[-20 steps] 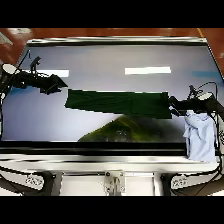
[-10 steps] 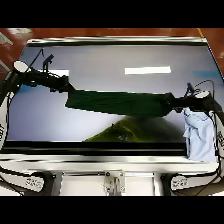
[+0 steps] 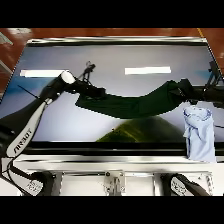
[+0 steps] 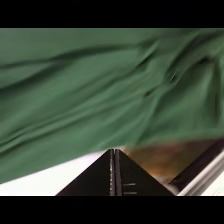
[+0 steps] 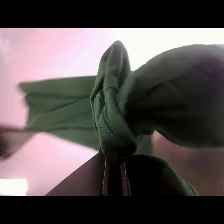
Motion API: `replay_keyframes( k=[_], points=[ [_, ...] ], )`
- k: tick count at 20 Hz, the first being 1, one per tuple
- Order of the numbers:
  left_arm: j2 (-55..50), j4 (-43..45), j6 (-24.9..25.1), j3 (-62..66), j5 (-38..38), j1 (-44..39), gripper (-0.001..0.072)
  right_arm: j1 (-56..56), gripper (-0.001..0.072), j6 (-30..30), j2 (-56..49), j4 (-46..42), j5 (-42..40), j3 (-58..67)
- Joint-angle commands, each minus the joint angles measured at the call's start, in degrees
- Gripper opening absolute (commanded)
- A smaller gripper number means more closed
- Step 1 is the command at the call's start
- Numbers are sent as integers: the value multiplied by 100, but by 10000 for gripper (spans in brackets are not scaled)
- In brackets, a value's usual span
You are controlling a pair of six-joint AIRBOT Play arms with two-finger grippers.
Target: Fold the shirts.
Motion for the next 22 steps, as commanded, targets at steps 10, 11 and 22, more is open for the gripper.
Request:
replay_keyframes(
  k=[10,11,22],
  points=[
    [-1051,-2828,37,4,1097,-2140,37,2,51,1054,1596,-1244,1200,4],
    [-990,-2815,170,2,1073,-1987,36,2,51,1128,1591,-1217,1191,4],
    [2100,-361,107,2,1115,1849,35,2833,51,1340,-157,-605,-2562,4]
  ],
)
